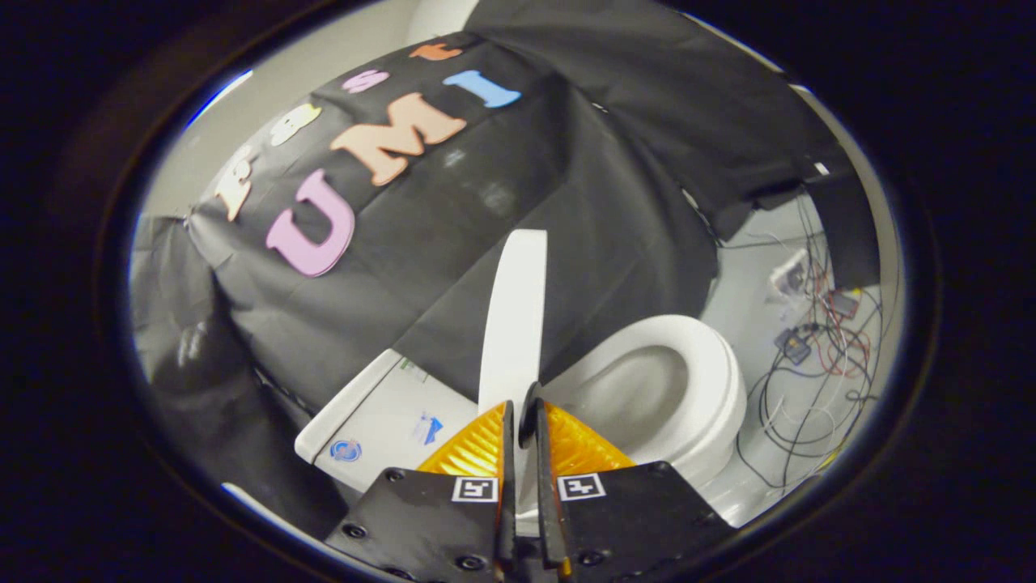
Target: Open the toilet lid.
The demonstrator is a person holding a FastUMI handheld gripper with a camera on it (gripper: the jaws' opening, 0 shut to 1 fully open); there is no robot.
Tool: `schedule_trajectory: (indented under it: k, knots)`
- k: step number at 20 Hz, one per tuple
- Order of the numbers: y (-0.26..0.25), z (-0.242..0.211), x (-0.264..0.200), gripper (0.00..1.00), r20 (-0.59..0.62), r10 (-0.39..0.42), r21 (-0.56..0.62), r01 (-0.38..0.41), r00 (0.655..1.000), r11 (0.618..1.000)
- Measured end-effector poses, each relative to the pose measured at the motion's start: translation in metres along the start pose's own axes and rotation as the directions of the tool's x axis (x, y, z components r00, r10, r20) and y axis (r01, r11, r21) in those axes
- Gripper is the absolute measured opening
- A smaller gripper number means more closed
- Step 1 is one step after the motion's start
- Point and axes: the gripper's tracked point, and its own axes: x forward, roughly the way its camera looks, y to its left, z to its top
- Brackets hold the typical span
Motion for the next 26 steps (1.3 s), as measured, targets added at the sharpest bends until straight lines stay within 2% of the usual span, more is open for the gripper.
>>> schedule_trajectory:
  k: [4, 8, 10, 14, 17, 21, 26]
  knots:
    - [0.044, 0.003, 0.002, 0.13, -0.023, 0.113, -0.136, -0.115, 0.993, 0.984]
    - [0.093, 0.001, 0.007, 0.15, -0.038, 0.206, -0.207, -0.21, 0.978, 0.956]
    - [0.122, -0.008, 0.01, 0.18, -0.065, 0.246, -0.272, -0.255, 0.967, 0.928]
    - [0.18, -0.034, 0.02, 0.19, -0.167, 0.342, -0.39, -0.381, 0.925, 0.839]
    - [0.21, -0.052, 0.025, 0.19, -0.207, 0.379, -0.429, -0.431, 0.902, 0.794]
    - [0.236, -0.081, 0.035, 0.19, -0.243, 0.41, -0.439, -0.477, 0.879, 0.762]
    - [0.242, -0.087, 0.038, 0.2, -0.258, 0.402, -0.506, -0.478, 0.878, 0.718]
